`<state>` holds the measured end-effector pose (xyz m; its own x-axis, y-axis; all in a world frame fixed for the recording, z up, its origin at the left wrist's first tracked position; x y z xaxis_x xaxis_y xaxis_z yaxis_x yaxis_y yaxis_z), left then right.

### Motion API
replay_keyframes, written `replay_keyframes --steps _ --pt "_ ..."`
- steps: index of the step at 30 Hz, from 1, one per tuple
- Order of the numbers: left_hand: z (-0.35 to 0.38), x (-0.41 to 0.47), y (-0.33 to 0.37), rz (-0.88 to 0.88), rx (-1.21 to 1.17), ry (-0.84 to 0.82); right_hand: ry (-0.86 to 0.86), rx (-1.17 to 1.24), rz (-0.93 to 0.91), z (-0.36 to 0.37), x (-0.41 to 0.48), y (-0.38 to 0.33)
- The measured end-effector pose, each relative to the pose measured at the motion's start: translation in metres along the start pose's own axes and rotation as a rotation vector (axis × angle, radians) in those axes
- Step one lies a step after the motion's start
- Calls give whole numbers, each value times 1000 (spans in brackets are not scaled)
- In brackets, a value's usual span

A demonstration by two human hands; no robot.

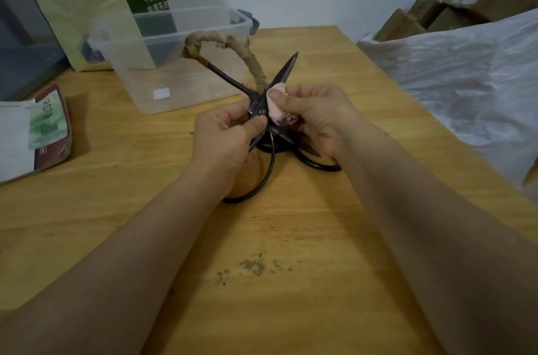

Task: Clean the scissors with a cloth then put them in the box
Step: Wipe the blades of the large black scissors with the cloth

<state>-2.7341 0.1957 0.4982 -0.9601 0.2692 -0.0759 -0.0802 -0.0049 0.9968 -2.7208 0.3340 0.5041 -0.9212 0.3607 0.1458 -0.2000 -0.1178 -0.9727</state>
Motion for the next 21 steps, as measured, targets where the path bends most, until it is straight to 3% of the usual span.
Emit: replay_keyframes --steps 4,9,11,14,16,21 --pt "7 -1 1 -3 -13 -36 142 117 -42 -6 9 0" --pt "-1 2 -1 -8 4 16 -101 -111 -34 3 -1 2" --pt "-1 2 -1 -10 3 6 -32 -111 -35 2 -1 0" --pt "6 0 -1 -23 -3 -43 176 78 -39 -8 7 -6" --pt "9 0 -3 -41 13 -49 219 161 -60 -15 10 -8" --pt "-1 3 -3 -48 20 7 -9 -115 -31 -1 2 2"
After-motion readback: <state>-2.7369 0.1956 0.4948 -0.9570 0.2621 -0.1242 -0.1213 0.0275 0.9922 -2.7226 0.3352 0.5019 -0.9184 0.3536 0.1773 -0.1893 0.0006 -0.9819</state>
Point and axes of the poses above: each hand's wrist, its own x-axis towards the middle knuckle, its own z-axis out of the palm, y = z × x, the point moved 5 cm from there along x, towards the middle knuckle, and after that the axes turned 13 degrees about -z, right-handed, at the moved point
